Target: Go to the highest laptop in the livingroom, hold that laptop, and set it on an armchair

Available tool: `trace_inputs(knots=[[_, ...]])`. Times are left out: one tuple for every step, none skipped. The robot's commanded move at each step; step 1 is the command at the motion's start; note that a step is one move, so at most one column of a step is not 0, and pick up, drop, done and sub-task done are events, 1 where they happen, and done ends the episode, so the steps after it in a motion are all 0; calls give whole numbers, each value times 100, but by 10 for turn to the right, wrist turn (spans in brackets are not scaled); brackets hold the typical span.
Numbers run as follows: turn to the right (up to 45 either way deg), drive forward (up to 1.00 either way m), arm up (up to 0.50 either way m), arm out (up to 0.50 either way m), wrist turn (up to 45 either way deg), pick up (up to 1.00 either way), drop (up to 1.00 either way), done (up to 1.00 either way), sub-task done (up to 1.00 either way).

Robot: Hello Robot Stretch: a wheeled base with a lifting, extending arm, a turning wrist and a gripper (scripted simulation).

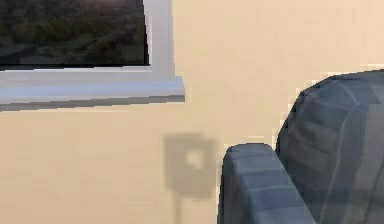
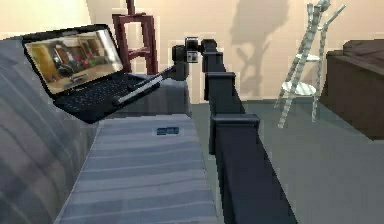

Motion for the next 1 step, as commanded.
trace_inputs(knots=[[0, 0, -18, 0, 0, 0, 0, 0, 0]])
